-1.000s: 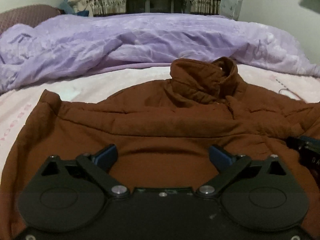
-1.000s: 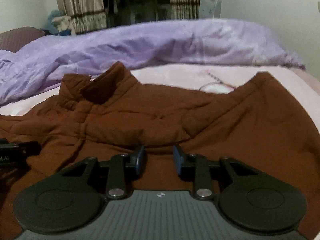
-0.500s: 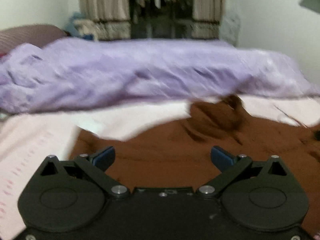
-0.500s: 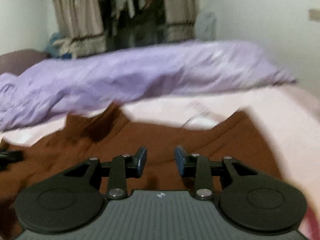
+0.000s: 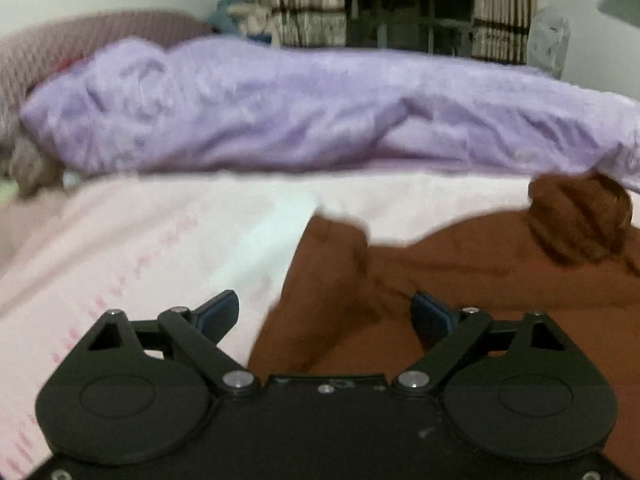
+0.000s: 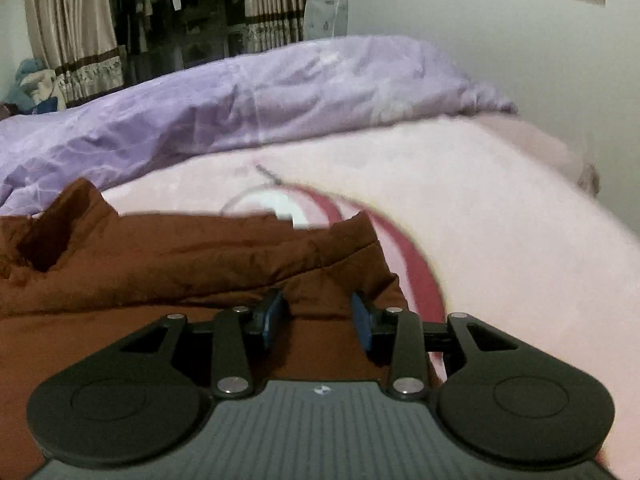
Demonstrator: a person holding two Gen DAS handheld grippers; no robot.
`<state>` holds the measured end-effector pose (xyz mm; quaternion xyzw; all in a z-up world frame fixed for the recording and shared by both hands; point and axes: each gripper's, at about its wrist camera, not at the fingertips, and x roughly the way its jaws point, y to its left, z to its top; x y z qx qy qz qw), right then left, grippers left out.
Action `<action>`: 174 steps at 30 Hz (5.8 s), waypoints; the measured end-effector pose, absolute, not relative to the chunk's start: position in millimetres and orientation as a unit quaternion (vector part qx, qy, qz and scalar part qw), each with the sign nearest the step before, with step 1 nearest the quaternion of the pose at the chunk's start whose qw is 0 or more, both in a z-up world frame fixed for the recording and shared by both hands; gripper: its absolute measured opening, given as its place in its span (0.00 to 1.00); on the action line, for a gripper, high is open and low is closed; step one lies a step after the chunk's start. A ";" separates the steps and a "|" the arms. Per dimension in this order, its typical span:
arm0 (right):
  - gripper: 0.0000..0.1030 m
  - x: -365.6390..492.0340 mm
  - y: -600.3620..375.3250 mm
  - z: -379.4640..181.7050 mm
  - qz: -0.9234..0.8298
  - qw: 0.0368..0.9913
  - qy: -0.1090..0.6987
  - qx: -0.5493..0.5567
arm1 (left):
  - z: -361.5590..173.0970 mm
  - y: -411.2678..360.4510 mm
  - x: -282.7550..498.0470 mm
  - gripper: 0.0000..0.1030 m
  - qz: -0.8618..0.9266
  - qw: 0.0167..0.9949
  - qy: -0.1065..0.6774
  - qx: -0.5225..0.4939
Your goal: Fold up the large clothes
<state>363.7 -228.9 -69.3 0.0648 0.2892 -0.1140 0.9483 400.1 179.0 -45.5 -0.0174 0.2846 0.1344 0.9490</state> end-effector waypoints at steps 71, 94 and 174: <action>0.78 267.9 -244.3 -56.5 -0.098 0.941 0.306 0.106 | -43.6 99.1 321.5 1.00 0.105 0.913 0.392 0.044; 0.28 252.1 -208.9 -33.0 -0.078 0.963 0.172 0.190 | -27.9 123.6 307.8 1.00 0.106 0.914 0.389 0.046; 0.43 231.2 -61.7 11.0 0.131 0.961 0.217 0.111 | 98.2 153.8 213.4 0.07 0.047 0.978 0.184 -0.087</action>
